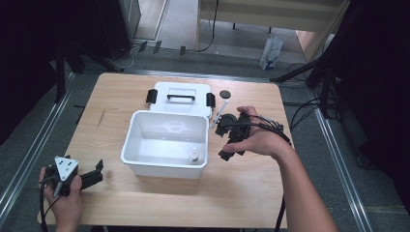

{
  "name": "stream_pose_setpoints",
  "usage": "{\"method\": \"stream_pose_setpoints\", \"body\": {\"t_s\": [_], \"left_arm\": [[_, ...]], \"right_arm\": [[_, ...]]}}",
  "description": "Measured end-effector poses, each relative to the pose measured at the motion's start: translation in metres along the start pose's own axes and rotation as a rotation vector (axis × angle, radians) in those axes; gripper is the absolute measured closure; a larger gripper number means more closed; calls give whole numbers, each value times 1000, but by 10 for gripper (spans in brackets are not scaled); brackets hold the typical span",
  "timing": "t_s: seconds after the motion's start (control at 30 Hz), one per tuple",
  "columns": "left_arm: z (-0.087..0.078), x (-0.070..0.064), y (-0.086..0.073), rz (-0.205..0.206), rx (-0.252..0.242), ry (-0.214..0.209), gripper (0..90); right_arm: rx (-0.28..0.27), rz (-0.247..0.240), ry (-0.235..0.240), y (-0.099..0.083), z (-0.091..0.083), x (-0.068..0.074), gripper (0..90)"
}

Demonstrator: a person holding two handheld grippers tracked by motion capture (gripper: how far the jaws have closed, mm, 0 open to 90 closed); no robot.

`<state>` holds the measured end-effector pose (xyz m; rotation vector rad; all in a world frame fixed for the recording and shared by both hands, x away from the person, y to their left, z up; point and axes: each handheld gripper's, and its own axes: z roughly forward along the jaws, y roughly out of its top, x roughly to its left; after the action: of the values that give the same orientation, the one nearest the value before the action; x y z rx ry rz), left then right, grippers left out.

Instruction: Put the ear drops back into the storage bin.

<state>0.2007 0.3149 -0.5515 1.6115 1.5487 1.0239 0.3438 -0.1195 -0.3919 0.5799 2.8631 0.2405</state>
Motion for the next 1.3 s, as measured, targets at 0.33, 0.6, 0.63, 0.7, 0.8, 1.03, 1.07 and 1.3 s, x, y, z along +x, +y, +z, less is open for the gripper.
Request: {"method": "stream_pose_setpoints", "body": {"t_s": [0.33,0.6,0.63,0.7,0.8,1.03,1.07,1.3], "left_arm": [[0,0,0,2,-1,1,2],[0,-1,0,6,-2,4,2],[0,-1,0,10,0,4,2],[0,-1,0,11,1,4,2],[0,-1,0,14,2,3,3],[0,-2,0,15,2,4,2],[0,-2,0,15,2,4,2],[0,-2,0,17,1,4,2]], "right_arm": [[5,69,2,-35,10,-8,0],[4,131,3,-64,21,-14,0],[4,153,4,-72,24,-14,0],[4,164,6,-76,26,-15,0],[-5,197,11,-94,32,-17,0],[-36,267,-3,-123,40,-21,1],[-44,293,-8,-133,43,-21,5],[-115,374,-71,-170,60,-18,5]]}}
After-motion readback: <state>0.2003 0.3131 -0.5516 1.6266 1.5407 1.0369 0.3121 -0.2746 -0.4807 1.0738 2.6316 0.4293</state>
